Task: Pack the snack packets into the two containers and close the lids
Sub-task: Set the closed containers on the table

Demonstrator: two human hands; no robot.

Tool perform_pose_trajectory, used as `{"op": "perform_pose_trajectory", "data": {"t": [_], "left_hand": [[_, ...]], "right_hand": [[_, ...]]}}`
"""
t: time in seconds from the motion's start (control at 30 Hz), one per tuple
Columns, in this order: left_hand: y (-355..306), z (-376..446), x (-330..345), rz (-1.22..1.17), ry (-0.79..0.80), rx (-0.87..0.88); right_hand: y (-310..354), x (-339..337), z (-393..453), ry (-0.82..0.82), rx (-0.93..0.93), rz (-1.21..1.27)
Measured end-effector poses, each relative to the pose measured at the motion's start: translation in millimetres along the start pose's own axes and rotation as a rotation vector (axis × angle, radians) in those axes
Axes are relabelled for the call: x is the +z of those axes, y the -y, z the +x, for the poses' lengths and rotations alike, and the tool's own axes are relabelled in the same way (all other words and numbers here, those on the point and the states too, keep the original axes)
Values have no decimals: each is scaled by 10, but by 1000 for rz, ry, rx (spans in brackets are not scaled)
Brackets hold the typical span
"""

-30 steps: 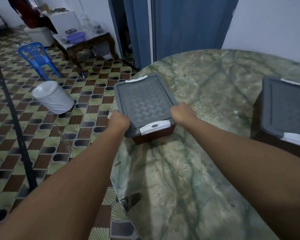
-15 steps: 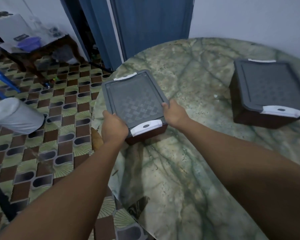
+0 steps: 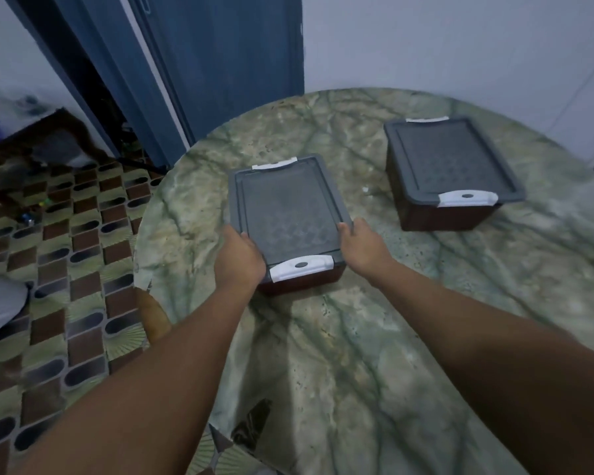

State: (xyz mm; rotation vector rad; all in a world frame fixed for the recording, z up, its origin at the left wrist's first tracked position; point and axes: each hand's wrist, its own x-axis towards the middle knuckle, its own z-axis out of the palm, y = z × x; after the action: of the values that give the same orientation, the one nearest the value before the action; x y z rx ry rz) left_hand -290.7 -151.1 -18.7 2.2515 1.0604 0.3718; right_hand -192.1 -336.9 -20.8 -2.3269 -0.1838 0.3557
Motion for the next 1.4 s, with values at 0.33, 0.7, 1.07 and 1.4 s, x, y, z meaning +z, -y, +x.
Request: {"op": "perform_pose_trajectory", "data": {"t": [0.33,0.7,1.07,1.4], "left_hand": [[-386,123,296,32,64,102],[-681,591,510,9,98,92],[-907,1088,699,-6,127,126],[-890,1090,680,-36,149,141]], "right_hand": [[-227,-318,116,-69,76,10],[-131,-400,655,-75,126,30],[-39,-405,1181,-116,142,41],[-27,-403,1143,-116,157,75]]}}
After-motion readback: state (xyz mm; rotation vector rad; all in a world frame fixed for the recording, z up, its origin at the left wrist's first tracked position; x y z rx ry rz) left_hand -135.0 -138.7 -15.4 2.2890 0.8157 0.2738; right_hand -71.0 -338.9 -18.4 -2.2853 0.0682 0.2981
